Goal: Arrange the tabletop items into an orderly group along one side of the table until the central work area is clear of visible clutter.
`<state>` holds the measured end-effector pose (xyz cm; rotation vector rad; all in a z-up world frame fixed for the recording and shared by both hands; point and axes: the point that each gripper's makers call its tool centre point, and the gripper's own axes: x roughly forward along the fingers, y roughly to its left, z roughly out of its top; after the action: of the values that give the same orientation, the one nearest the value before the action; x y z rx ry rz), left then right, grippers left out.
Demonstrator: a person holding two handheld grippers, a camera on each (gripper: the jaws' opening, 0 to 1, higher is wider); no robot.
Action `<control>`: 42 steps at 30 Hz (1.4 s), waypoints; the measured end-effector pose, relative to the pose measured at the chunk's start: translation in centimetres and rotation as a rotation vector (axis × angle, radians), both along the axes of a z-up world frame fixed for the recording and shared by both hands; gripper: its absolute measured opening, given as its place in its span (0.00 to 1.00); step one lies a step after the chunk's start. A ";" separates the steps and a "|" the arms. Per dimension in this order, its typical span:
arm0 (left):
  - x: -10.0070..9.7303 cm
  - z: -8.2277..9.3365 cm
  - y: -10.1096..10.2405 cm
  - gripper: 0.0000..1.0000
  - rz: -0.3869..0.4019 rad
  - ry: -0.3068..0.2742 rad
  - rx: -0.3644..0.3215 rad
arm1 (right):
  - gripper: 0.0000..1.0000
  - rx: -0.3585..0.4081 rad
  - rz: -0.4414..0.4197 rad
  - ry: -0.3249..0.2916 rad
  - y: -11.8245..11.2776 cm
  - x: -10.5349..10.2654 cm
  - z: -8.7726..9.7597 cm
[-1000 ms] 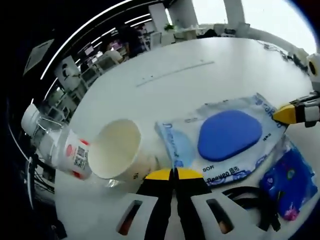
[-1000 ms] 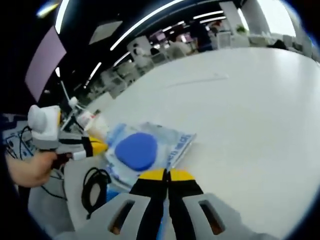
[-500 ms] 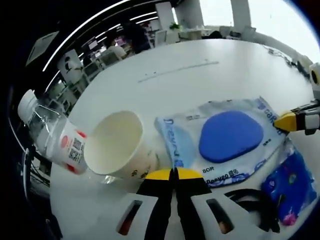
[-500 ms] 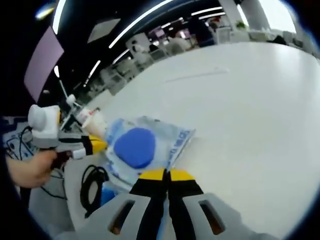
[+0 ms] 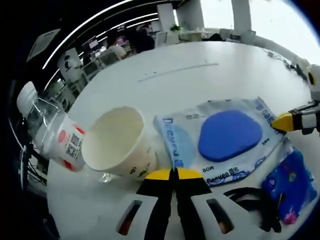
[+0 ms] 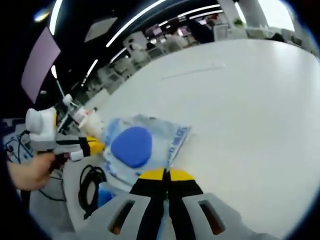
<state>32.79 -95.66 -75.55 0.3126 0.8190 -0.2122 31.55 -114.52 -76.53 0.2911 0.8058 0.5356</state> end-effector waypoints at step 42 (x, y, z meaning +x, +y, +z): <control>-1.4 0.7 1.7 0.21 0.035 -0.016 -0.061 | 0.36 -0.020 -0.058 -0.130 -0.4 -0.9 2.3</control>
<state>31.38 -93.92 -74.86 0.2419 0.7995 -0.2017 30.68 -114.90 -74.25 0.2577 0.6750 0.4866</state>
